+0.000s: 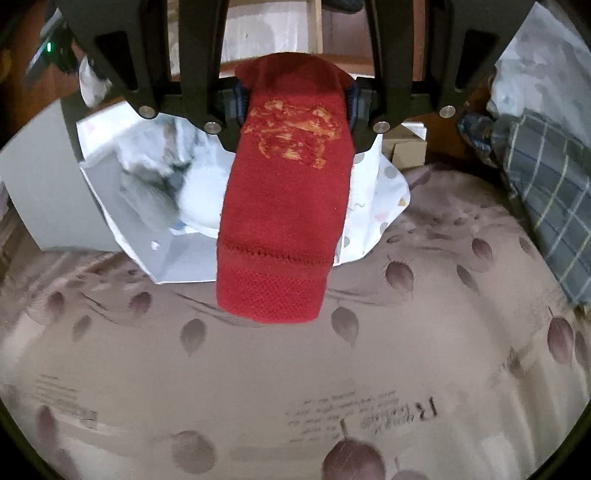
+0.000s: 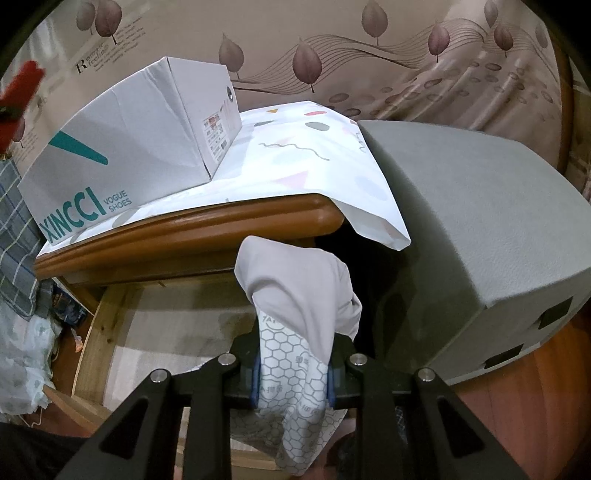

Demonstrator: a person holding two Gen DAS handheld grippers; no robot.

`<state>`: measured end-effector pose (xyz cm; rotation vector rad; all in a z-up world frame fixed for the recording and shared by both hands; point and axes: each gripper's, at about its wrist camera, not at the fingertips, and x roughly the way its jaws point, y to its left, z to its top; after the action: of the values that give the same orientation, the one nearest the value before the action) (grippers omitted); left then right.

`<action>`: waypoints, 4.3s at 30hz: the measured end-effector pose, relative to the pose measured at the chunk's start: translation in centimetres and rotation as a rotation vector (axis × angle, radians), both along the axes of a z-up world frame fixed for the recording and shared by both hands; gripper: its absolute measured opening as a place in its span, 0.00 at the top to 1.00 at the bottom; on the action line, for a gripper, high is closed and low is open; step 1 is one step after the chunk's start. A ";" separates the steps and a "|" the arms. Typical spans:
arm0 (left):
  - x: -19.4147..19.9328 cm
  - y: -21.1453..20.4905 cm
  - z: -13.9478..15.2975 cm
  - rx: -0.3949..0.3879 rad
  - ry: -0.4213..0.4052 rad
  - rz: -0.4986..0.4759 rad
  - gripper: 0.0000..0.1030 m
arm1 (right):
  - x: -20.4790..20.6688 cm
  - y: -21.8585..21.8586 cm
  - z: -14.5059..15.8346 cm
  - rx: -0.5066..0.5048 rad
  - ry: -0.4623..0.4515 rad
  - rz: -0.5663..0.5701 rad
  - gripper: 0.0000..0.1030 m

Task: Take underwear out of drawer
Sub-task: 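Carry the red sock up over the white box with the left tool, then lower the red sock into the box and open the left tool, then move the left tool away while the right tool carries the grey cloth to the box, then lower the grey patterned cloth into the box and open the right tool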

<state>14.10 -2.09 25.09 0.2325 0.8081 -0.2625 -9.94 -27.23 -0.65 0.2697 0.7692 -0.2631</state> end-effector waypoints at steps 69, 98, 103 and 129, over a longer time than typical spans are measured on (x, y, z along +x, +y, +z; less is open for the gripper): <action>-9.2 7.9 -11.8 0.002 -0.116 0.276 0.10 | 0.0 1.5 0.2 -0.072 0.015 0.045 0.76; -10.0 13.0 -18.7 -0.032 -0.091 0.455 0.10 | 9.2 6.6 21.0 -0.211 -0.190 0.274 0.76; -10.0 13.7 -18.6 -0.029 -0.092 0.482 0.10 | 14.1 7.9 20.7 -0.204 -0.137 0.288 0.76; -9.7 18.4 -19.2 -0.085 -0.024 0.604 0.10 | 23.6 10.9 15.2 -0.388 0.045 0.282 0.46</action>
<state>4.36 16.26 5.93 -0.0936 0.8052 0.2731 13.62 -16.30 14.58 -0.2114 0.7734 -0.1465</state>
